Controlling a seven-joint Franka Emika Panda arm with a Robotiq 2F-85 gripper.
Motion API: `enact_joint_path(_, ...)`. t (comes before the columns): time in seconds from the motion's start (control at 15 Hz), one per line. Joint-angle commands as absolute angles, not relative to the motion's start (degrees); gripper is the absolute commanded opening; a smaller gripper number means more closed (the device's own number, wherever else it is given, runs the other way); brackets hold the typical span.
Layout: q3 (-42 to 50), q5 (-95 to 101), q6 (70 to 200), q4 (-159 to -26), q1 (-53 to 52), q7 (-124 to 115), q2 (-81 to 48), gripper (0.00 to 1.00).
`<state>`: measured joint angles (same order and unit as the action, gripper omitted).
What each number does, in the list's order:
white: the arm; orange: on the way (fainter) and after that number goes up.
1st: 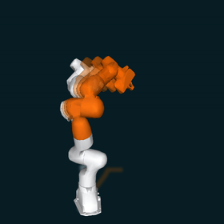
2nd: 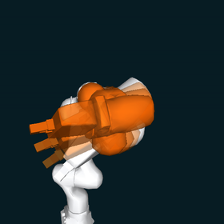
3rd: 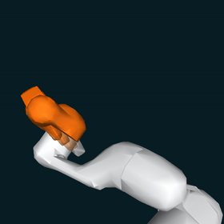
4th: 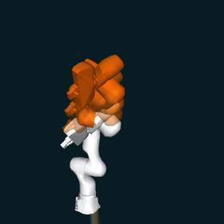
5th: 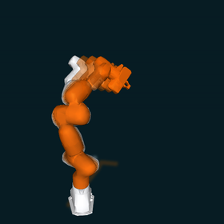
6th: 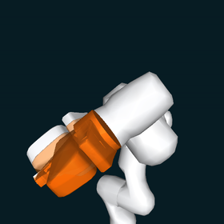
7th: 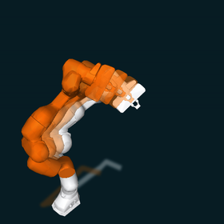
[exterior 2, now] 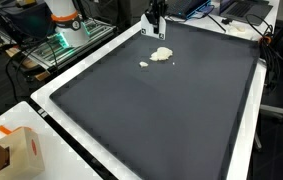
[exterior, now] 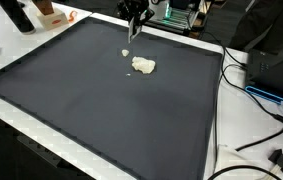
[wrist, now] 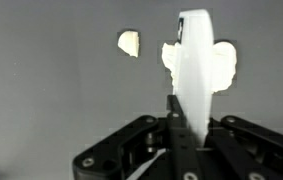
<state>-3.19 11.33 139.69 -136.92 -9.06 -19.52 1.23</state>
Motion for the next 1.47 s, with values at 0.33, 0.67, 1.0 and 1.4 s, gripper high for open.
enact_joint_path(0.33, -7.17, 4.32, 137.64, -135.84, -8.44, -24.61, 4.95, 0.01)
enact_joint_path(0.67, -8.3, 5.64, 133.82, -133.09, -8.04, -34.52, 3.43, 0.01)
enact_joint_path(1.0, -8.74, 9.67, 124.72, -128.92, -8.25, -45.8, 0.35, 0.01)
enact_joint_path(1.4, -7.91, 16.44, 116.65, -124.29, -9.22, -59.05, -5.19, 0.01)
